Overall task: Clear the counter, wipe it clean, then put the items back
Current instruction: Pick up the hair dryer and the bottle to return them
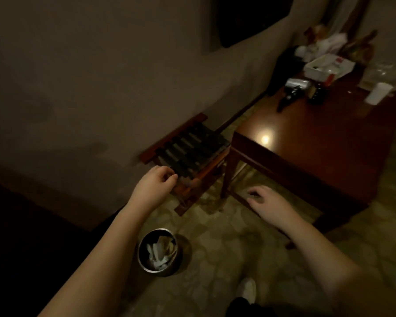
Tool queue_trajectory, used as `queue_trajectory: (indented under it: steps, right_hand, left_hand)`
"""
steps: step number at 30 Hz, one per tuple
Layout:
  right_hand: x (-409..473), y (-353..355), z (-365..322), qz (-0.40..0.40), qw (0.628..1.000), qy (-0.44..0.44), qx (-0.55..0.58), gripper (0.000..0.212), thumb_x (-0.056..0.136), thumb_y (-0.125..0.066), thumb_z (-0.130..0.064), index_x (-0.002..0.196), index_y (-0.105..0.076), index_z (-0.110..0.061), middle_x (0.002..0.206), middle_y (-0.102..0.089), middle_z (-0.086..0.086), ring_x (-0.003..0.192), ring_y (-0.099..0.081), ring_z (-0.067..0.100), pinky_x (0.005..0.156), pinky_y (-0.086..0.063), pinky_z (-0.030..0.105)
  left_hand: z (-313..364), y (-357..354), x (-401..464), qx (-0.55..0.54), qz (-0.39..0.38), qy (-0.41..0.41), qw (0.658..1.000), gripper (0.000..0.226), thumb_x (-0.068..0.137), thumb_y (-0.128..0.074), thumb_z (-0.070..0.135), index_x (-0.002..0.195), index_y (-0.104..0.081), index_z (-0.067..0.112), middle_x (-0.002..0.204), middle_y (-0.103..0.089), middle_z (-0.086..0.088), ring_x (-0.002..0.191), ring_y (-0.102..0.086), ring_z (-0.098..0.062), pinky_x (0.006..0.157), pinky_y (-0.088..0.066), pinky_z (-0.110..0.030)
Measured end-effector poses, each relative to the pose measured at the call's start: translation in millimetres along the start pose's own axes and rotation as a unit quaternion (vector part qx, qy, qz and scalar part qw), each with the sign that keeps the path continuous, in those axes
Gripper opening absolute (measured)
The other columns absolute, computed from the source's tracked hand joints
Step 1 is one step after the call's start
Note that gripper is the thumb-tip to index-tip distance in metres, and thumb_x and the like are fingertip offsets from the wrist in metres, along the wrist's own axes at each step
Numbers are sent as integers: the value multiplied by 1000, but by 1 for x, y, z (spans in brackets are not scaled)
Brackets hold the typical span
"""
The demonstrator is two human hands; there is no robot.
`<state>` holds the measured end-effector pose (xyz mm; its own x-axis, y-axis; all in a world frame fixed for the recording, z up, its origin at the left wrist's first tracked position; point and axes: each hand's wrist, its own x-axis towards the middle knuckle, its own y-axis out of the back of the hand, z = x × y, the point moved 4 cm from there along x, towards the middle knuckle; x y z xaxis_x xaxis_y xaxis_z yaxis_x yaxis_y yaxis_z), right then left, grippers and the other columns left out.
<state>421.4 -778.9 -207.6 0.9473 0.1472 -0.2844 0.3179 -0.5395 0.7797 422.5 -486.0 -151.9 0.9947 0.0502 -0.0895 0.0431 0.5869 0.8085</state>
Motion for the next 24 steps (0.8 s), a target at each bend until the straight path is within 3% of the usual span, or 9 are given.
queue_trajectory:
  steps: [4, 7, 11, 19, 24]
  right_hand:
    - [40, 61, 69, -5, 999, -49, 10, 35, 97, -51, -35, 130, -54, -23, 129, -50, -6, 110, -54, 11, 90, -43, 24]
    - [69, 104, 118, 0, 996, -83, 15, 36, 98, -49, -36, 132, -51, -26, 131, -48, -9, 102, -52, 5, 83, -42, 19]
    - [100, 156, 173, 32, 991, -126, 34, 35, 99, -48, -32, 133, -51, -23, 132, -47, -6, 113, -51, 10, 86, -42, 22]
    - [172, 220, 247, 97, 972, -197, 83, 37, 99, -50, -30, 134, -49, -20, 136, -48, -1, 119, -50, 14, 93, -41, 27]
    - [239, 252, 280, 129, 957, -234, 114, 38, 99, -50, -31, 135, -48, -21, 137, -47, -2, 119, -50, 14, 94, -42, 27]
  left_hand:
    - [72, -53, 75, -19, -46, -15, 999, 24, 98, -49, 37, 116, -60, 25, 111, -53, 7, 82, -58, -5, 63, -49, -21]
    - [123, -90, 127, -39, -70, -20, 997, 23, 97, -49, 39, 115, -58, 28, 110, -52, 10, 85, -61, -7, 68, -55, -28]
    - [185, -134, 192, -15, -100, -47, 994, 26, 98, -48, 38, 118, -59, 25, 113, -52, 8, 89, -54, -4, 65, -43, -18]
    - [255, -194, 322, -7, -148, -82, 986, 33, 97, -47, 42, 121, -59, 23, 119, -50, 7, 91, -53, -7, 65, -41, -23]
    - [281, -231, 422, -38, -167, -87, 981, 32, 96, -49, 39, 121, -58, 22, 108, -57, 2, 70, -54, -10, 51, -38, -25]
